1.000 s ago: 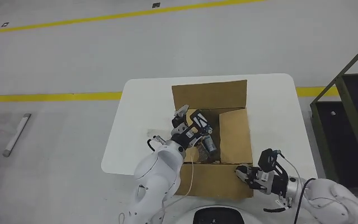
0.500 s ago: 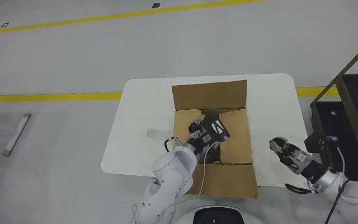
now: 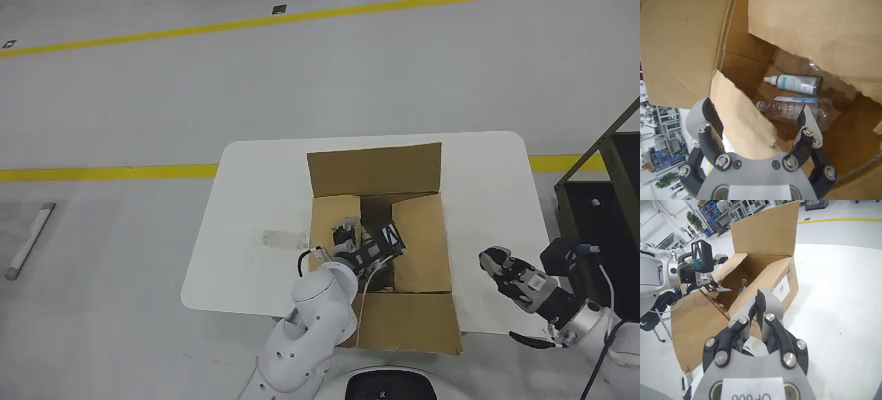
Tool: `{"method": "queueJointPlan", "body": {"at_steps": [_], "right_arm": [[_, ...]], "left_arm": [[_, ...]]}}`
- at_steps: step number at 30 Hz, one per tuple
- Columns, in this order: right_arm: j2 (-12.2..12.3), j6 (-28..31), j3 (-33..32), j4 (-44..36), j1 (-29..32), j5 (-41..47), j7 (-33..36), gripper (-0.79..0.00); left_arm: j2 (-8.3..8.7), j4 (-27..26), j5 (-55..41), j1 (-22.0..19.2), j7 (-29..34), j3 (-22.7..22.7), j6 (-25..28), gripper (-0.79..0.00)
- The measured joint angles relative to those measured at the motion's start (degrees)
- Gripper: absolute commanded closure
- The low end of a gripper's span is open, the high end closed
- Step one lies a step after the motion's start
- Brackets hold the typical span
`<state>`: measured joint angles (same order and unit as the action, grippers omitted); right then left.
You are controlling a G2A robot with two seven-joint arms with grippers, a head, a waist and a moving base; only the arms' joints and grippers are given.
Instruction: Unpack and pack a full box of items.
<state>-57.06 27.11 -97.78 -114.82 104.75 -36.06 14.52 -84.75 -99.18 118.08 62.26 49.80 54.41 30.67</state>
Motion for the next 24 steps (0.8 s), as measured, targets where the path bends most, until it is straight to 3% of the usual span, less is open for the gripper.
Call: {"method": "queueJointPlan", "body": {"at_steps": [2,3,8,24], "right_arm": [[-0.04,0.02,0.03,-0.16,0.00,-0.17,0.02,-0.043],[-0.07,0.07,0.07,-0.26,0.02,-0.22,0.01,-0.043],[-0.16,0.29,0.26,-0.62,0.12,-0.55,0.12,-0.025],[-0.57,-1.61,0.45,-1.61,1.05,-1.97,0.05,0.000]], "left_arm": [[0.12,-0.03,1.44,0.16,-0.12,0.09,-0.08,-0.603],[0.19,-0.06,2.51,0.30,-0.24,0.13,-0.21,-0.440],[0.62,-0.02,8.13,0.92,-0.53,0.14,0.90,0.000],[0.71,-4.40,6.10,4.20,-3.55,4.24,-5.08,0.000]]}}
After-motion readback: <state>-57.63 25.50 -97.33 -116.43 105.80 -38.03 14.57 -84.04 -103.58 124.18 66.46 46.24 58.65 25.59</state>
